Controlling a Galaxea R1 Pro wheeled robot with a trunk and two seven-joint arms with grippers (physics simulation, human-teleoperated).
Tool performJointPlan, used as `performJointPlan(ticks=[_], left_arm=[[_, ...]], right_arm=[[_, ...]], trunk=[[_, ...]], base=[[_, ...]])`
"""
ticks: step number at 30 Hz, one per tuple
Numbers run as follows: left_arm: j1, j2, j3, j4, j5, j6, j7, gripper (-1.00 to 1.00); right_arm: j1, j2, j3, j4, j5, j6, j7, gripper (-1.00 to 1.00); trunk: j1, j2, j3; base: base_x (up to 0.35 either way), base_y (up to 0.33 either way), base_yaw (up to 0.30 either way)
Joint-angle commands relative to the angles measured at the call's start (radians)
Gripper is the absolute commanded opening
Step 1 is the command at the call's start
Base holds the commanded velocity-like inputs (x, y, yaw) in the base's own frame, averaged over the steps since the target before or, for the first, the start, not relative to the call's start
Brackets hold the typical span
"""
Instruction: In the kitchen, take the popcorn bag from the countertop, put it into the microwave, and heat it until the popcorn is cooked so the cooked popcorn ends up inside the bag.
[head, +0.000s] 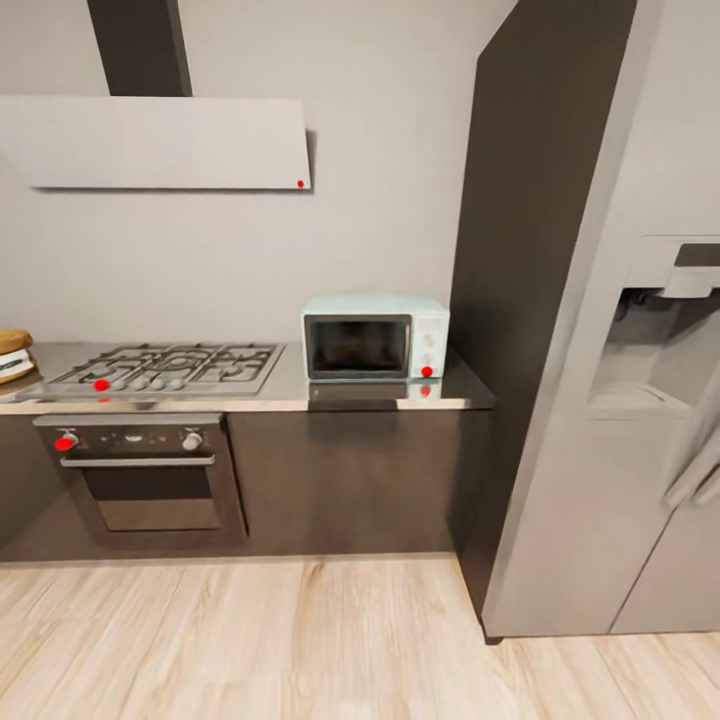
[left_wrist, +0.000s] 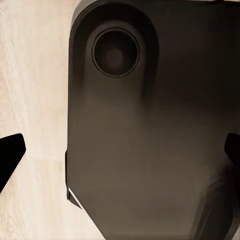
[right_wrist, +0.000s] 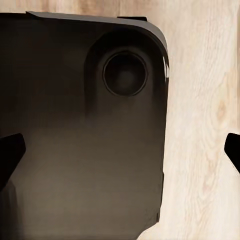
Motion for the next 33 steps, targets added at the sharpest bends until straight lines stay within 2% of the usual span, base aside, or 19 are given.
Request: performJointPlan(ticks=[1,25,33], left_arm=[[0.000,0.000,0.002,-0.001,0.008,0.002,0.001,1.00],[0.000,0.001,0.003,-0.001,0.008,-0.009,0.001,1.00],[0.000,0.003,0.003,-0.002,0.008,-0.011,0.001,1.00]], right_arm=[[0.000,-0.001,0.001,0.000,0.000,-0.005,0.000,1.00],[0.000,0.001,0.001,0.000,0.000,-0.007,0.000,1.00],[0.000,0.000,0.001,0.000,0.000,-0.006,0.000,1.00]], trunk=[[0.001,0.000,-0.001],[0.001,0.000,-0.001],[0.001,0.000,-0.001]], base=[[0.329,0.000,0.000],[0.327,0.000,0.000],[0.249,0.000,0.000]])
